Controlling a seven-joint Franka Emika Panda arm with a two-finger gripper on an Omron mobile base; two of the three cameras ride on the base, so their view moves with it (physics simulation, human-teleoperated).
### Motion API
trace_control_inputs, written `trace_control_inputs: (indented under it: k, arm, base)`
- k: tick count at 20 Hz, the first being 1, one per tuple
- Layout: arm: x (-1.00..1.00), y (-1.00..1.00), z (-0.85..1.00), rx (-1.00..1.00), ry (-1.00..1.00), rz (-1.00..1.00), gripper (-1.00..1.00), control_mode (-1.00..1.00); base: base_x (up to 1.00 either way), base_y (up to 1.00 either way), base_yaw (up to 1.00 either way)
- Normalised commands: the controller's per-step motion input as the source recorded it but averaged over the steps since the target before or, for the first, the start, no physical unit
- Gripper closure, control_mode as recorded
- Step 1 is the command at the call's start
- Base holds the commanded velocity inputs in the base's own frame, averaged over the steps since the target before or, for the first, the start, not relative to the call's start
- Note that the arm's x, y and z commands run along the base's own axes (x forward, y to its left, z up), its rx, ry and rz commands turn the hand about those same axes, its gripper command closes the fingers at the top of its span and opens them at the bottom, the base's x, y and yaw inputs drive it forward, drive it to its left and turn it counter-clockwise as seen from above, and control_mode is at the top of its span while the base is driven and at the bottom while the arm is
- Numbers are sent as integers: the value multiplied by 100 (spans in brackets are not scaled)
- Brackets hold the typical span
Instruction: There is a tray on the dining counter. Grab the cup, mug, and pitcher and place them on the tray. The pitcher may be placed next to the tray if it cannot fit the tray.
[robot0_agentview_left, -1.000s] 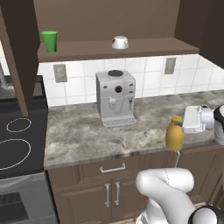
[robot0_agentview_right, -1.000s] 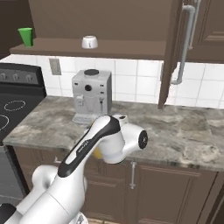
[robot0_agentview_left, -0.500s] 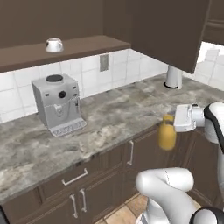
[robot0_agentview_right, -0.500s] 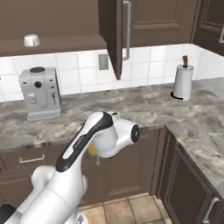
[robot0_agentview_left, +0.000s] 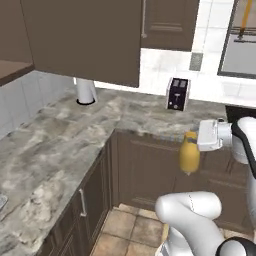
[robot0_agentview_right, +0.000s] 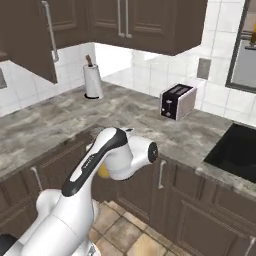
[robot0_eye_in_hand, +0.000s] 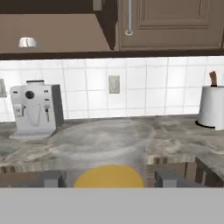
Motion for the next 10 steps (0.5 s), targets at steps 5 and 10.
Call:
trace_control_inputs:
  k: [5, 10]
  arm:
    - [0, 0, 0, 0, 0, 0, 100, 100]
    - [0, 0, 0, 0, 0, 0, 100, 100]
  base:
    - [0, 9, -100]
    - [0, 8, -100]
